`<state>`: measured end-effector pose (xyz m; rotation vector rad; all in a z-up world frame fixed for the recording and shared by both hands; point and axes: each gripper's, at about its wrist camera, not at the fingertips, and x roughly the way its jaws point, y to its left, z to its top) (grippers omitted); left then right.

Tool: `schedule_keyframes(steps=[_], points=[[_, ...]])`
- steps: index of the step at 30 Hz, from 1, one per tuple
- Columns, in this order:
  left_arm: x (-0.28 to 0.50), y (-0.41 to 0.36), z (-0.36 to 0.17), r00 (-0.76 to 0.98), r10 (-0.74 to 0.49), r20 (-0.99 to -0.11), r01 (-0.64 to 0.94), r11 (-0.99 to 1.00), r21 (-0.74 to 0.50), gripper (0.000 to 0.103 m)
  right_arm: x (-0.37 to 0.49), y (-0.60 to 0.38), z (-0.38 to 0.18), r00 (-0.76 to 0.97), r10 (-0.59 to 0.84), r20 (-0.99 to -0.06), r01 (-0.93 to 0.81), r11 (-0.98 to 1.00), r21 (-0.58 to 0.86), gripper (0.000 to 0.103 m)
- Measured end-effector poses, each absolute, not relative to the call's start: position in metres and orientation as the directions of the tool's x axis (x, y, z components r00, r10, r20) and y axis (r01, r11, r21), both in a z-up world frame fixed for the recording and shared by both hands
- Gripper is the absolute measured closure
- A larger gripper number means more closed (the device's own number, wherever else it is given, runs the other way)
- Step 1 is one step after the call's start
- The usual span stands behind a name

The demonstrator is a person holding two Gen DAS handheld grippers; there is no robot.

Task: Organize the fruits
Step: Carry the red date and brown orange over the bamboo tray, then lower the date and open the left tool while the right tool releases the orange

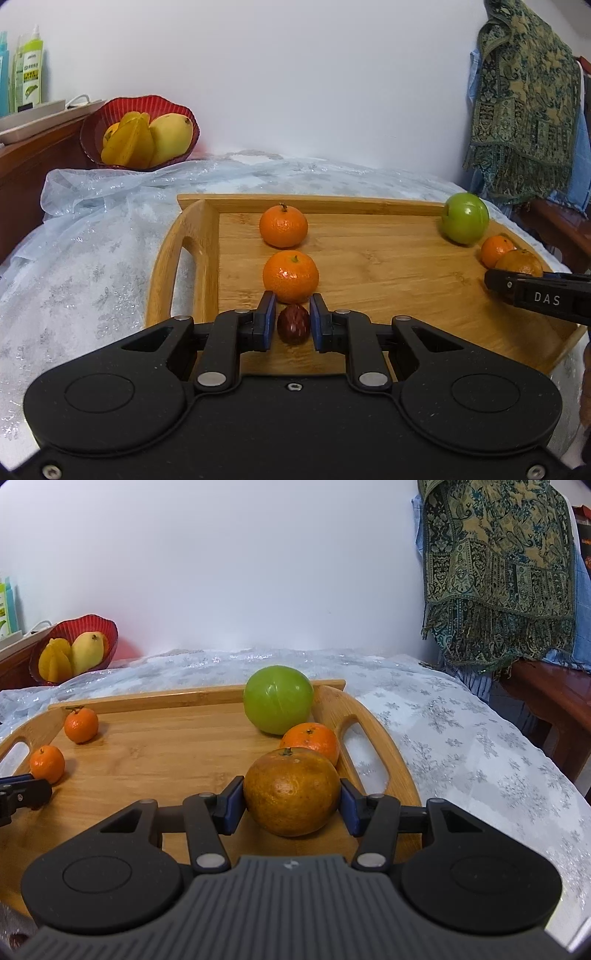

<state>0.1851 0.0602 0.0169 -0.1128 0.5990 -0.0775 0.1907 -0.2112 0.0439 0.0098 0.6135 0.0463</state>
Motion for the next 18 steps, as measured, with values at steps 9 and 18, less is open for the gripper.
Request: schedule_keyframes(steps=[9, 18], points=[[0.196, 0.061, 0.016, 0.825, -0.101, -0.556, 0.021, 0.989, -0.148, 0.084, 0.212, -0.210, 0.045, 0.820, 0.069, -0.568, -0.058, 0.998, 0.038, 0.046], [0.192, 0.056, 0.015, 0.831, -0.106, -0.546, 0.035, 0.990, -0.139, 0.075, 0.209, -0.210, 0.044, 0.818, 0.071, -0.571, -0.049, 0.997, 0.054, 0.044]])
